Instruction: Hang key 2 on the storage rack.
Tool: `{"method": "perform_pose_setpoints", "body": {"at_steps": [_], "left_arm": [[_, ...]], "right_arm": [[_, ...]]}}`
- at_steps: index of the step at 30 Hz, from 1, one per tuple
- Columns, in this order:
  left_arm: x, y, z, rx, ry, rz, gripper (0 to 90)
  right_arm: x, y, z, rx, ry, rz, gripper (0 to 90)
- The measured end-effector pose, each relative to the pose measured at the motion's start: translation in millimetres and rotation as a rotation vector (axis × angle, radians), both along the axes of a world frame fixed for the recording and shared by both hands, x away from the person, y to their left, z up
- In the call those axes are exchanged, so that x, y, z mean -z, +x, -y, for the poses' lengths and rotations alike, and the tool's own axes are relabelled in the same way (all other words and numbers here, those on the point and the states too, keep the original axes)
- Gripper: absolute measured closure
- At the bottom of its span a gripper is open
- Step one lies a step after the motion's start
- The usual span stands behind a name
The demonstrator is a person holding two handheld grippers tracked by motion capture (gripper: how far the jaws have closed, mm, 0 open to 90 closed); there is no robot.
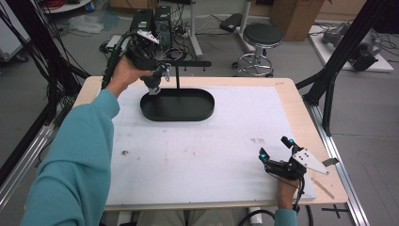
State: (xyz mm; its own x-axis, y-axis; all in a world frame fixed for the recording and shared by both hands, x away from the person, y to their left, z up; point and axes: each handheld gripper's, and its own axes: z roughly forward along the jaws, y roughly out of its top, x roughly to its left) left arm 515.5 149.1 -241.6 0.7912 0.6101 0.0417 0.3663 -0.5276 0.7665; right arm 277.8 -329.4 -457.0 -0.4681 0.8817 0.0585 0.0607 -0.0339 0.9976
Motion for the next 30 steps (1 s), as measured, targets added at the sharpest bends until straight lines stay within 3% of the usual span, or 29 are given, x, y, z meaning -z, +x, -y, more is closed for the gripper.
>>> {"method": "perform_pose_setpoints", "body": {"at_steps": [14,30], "left_arm": [[10.4,8.9,0.7,-0.028,0.035,-0.03,88.2],[15.8,15.4,-0.5,-0.048,0.042,-0.041,88.2]], "right_arm": [[0.0,0.3,0.2,-0.001,-0.001,0.004,1.0],[0.0,1.1,1.1,-0.001,-0.006,0.008,1.0]]}}
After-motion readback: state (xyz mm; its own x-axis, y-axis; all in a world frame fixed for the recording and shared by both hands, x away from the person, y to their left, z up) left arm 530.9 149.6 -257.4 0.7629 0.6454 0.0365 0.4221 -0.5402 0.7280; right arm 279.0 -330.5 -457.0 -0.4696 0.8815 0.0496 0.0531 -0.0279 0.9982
